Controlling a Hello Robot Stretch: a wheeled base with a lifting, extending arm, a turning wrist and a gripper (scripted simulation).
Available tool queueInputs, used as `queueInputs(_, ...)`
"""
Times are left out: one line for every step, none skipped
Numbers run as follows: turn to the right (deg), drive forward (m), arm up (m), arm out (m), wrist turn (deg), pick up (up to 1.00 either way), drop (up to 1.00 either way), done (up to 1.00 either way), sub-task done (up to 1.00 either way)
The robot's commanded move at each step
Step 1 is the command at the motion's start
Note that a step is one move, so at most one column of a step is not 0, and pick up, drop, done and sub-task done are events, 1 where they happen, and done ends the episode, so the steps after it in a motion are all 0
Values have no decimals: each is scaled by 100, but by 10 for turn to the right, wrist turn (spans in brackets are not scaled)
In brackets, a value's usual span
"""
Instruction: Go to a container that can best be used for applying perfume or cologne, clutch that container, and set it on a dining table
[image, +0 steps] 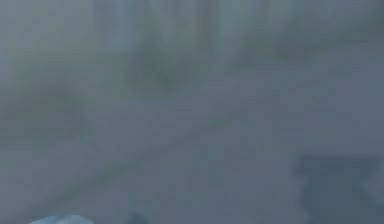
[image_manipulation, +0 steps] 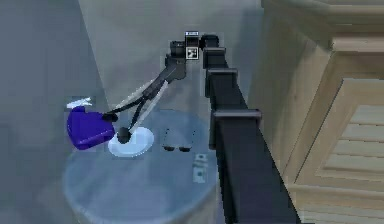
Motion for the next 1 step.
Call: queueInputs(0,0,0,0,450,0,0,0,0)
